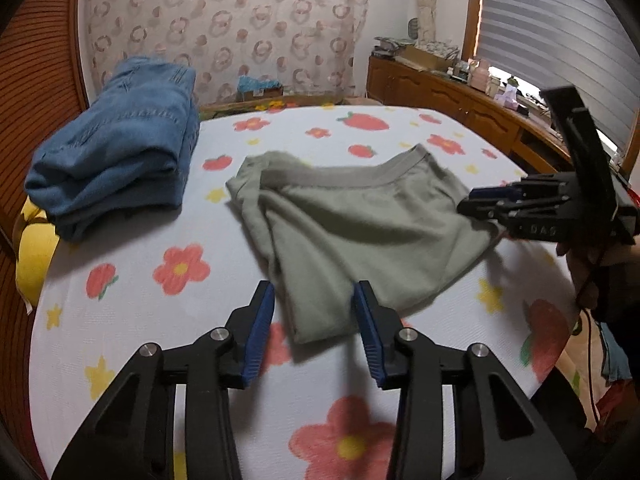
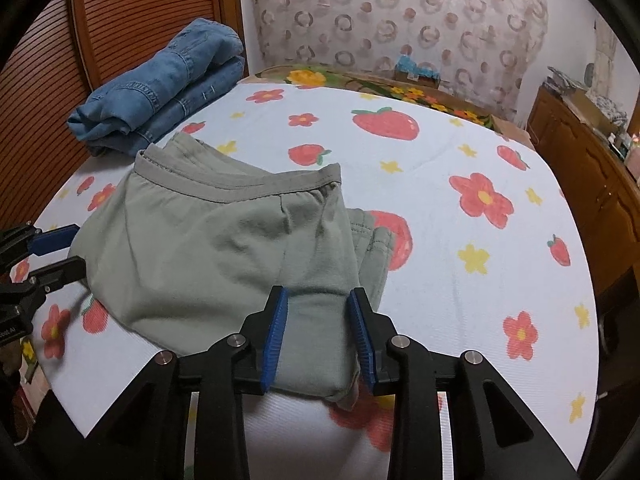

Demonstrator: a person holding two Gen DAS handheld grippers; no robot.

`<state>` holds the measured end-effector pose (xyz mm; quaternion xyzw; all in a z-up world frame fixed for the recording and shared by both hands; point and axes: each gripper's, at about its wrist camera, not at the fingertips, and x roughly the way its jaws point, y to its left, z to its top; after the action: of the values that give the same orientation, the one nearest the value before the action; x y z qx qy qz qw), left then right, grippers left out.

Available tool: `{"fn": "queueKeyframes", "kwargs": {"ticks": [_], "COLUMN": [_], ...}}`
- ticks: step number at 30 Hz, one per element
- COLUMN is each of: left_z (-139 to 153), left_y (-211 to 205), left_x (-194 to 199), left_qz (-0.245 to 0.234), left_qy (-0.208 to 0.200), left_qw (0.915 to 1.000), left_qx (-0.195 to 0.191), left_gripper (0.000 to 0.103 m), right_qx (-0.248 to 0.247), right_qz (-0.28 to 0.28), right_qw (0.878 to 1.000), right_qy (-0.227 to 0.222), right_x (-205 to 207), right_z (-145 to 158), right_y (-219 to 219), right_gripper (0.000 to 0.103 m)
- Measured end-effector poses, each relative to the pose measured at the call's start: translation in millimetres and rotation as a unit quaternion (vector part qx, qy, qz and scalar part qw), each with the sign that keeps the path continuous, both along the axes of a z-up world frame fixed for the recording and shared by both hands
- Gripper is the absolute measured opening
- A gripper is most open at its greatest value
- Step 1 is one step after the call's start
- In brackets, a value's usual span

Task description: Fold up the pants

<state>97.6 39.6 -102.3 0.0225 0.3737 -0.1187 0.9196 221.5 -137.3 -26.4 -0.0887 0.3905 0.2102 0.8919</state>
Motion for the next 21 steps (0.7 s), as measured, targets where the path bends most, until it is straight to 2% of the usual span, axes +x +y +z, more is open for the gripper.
{"fn": "queueKeyframes", "kwargs": {"ticks": [9, 11, 13, 16, 18, 19, 20, 21], "left_z": [-5, -7, -9, -11, -10, -10, -9, -8], "left_y": [8, 8, 7, 8, 8, 7, 7, 7], "left_x": [13, 12, 11, 14, 13, 12, 11, 11], "left_qz": [0.017, 0.013, 0.012, 0.007, 0.000, -0.002, -0.003, -0.003], "left_qy": [0.017, 0.017, 0.015, 0.020, 0.020, 0.018, 0.015, 0.013], "left_qw": [0.9996, 0.9996, 0.9996, 0.9990, 0.9987, 0.9987, 0.9987, 0.9986], "left_qx": [-0.014, -0.020, -0.020, -0.039, -0.048, -0.048, -0.049, -0.051], "left_gripper": [0.041, 0.033, 0.032, 0.024, 0.014, 0.012, 0.011, 0.011], "right_qx": [-0.004, -0.010, -0.009, 0.005, 0.015, 0.019, 0.022, 0.028], "right_qz": [0.002, -0.005, -0.004, 0.001, 0.004, 0.006, 0.010, 0.019], "right_qw": [1.000, 1.000, 1.000, 1.000, 1.000, 1.000, 0.999, 0.999], "right_qy": [0.003, -0.003, 0.003, 0.013, 0.019, 0.020, 0.021, 0.018], "right_x": [-3, -6, -8, -9, -9, -9, -9, -10], "right_z": [6, 7, 5, 2, 1, 2, 1, 2], "right_y": [-5, -9, -12, -17, -19, -21, -21, -23], "right_gripper": [0.033, 0.034, 0.034, 0.033, 0.033, 0.032, 0.019, 0.014]}}
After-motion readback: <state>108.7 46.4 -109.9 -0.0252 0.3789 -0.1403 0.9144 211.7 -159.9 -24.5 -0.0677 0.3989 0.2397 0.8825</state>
